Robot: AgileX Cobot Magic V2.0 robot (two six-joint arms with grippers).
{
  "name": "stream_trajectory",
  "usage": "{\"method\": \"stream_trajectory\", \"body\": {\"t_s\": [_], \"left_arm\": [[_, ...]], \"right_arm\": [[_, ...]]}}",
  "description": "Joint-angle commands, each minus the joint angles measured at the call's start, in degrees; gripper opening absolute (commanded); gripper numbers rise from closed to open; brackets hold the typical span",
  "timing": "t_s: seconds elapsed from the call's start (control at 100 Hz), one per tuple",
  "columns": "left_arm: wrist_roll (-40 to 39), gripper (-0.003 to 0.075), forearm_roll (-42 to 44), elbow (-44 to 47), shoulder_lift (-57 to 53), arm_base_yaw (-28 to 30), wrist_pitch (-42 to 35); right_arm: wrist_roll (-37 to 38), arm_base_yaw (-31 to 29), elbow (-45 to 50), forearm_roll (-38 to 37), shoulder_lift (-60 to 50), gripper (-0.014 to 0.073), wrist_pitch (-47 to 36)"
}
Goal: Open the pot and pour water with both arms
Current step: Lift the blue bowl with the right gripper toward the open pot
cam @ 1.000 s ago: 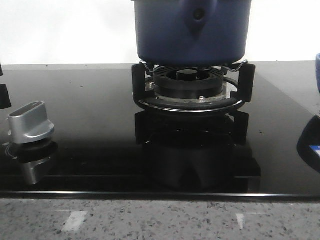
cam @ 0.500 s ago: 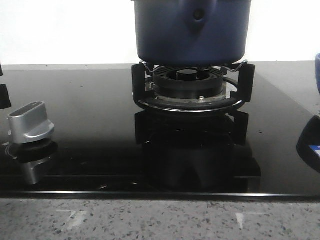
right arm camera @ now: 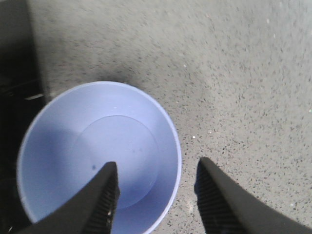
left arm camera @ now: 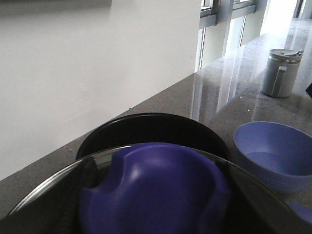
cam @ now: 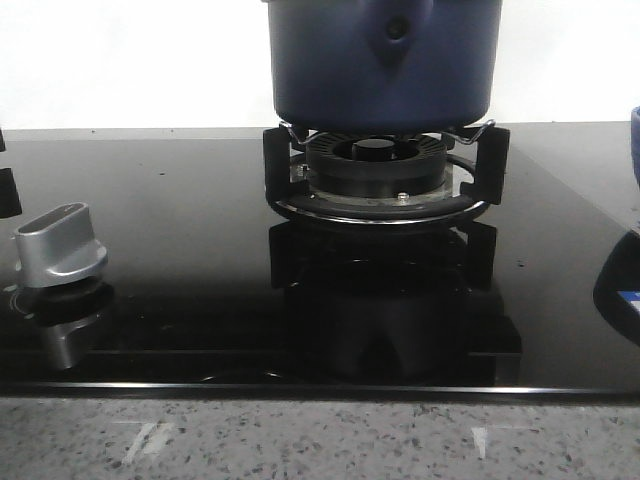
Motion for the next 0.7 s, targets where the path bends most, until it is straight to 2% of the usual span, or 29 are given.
{"method": "stream_trajectory", "body": {"t_s": [0.0,0.21,0.4,0.54,0.69], "left_arm": [[0.1,0.0275,-5.8,-1.9,-2.2,0.2,3.0],[1.2,0.0274,-8.3,-1.9,-2.2,0.2,3.2],[1.2,0.0274,-8.3,-1.9,-2.2,0.2,3.4],[1.2,0.0274,-8.3,-1.9,-2.2,0.2,3.4],[1.2,0.0274,-8.3,-1.9,-2.2,0.2,3.4]], "right_arm": [[1.1,-1.3,-0.7,0.0,1.3,0.0330,-3.1],[2.0,-3.0,3.8,0.3,4.7,0.0330,-3.9],[2.0,-3.0,8.7,0.8,6.1,0.0330,-8.2],[2.0,-3.6,10.3,4.2,7.8,0.0330,-10.8],[2.0,-3.6,10.4,4.6,9.7,0.0330,-11.3]]}}
